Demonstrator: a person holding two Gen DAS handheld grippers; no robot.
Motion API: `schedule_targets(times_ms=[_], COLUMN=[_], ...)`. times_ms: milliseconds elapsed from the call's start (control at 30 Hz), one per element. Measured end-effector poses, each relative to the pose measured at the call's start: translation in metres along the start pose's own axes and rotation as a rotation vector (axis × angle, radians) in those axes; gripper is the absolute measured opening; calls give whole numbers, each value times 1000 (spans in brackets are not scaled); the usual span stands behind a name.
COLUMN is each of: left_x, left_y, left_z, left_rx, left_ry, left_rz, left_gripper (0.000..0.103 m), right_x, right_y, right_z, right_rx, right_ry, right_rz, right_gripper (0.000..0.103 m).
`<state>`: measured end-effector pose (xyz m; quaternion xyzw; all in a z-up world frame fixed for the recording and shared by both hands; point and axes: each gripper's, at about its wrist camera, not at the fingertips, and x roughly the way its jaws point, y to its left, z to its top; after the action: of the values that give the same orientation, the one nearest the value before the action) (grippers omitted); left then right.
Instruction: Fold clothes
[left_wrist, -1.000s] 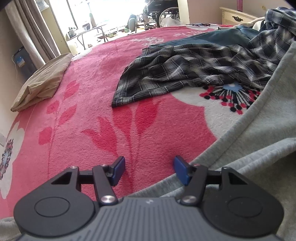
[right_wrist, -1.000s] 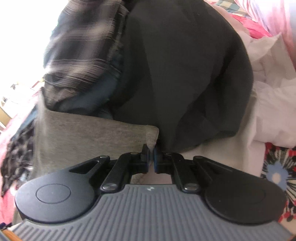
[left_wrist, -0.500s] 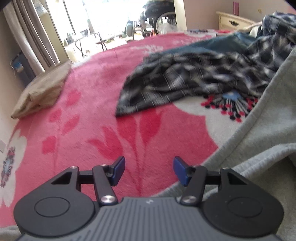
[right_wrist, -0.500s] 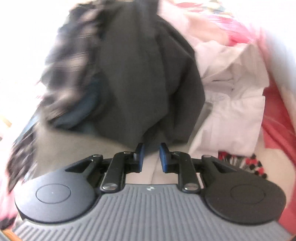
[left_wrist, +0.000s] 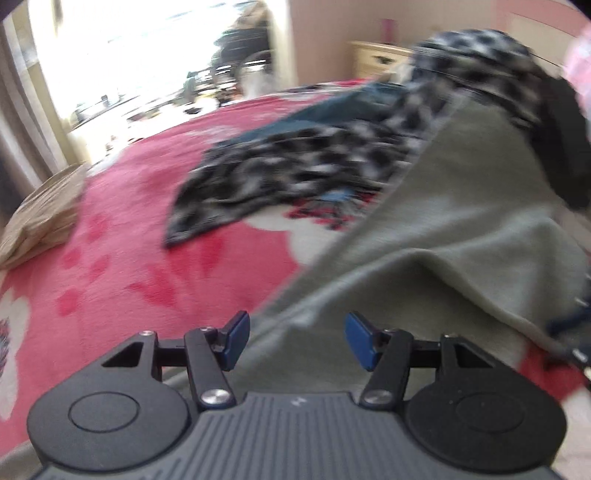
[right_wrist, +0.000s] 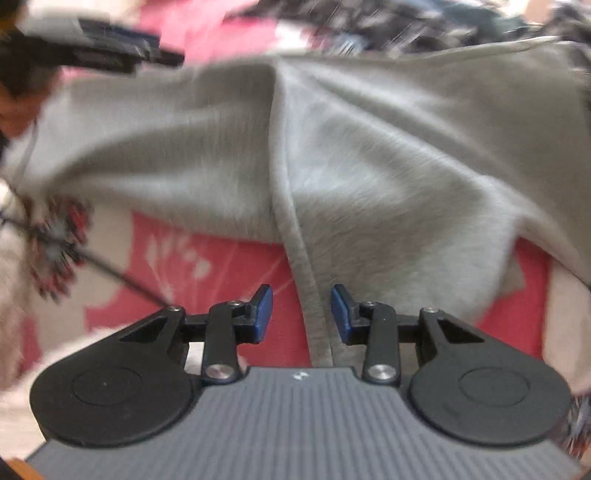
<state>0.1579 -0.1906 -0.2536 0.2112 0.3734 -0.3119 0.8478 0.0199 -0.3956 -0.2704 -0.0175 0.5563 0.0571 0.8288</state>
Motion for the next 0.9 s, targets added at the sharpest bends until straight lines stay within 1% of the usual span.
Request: schedule_targets(times_ms=[33, 67, 133, 233, 333, 433, 533, 600, 633, 700, 733, 767, 800, 833, 900], left_x=[-1, 0, 3, 14, 30, 46, 63, 70, 73, 78, 81, 83, 86, 87, 89], left_y=[-9, -16, -34, -55, -73, -79, -81, -81, -81, -79, -78, -76, -73, -72, -69], left_z=[0, -1, 0, 5, 14, 24, 34, 37, 39, 43, 45, 48, 50, 52, 55], left_rx=[49, 91, 190, 310, 405, 441, 421, 412, 406, 363, 337, 301, 265, 246, 207], left_ry=[-5, -12, -34, -55, -82, -93, -72, -61, -58, -44, -35, -23, -12, -4, 12], left_rz=[-26, -41, -72, -92, -87, -68, -80, -93, -100, -121, -130, -137, -145, -144, -143], left_gripper=[59, 60, 62, 62, 62, 62, 62, 62, 62, 62, 62, 62, 62, 62, 62], right_x=[9, 18, -2, -22, -22, -23, -23, -28, -34, -46, -48, -49, -50, -53, -59], right_y=[2, 3, -6, -18, -49, -80, -111, -136, -139, -144, -139, -133, -127, -115, -90], right_z=[2, 4, 6, 27, 51, 75, 99, 98, 88, 67, 54, 40, 26, 11, -15], right_rx=[-28, -55, -27, -5, 18, 42, 66, 205, 250, 339, 363, 386, 409, 413, 416], right_ry=[19, 38, 5, -65, -105, -145, -185, -239, -256, -289, -272, -254, -236, -210, -160], right_rz=[-16, -32, -70, -119, -156, -194, -231, -165, -107, 12, 58, 103, 148, 155, 163], right_gripper=[17, 8, 6, 6, 5, 5, 6, 8, 8, 9, 12, 20, 24, 30, 32])
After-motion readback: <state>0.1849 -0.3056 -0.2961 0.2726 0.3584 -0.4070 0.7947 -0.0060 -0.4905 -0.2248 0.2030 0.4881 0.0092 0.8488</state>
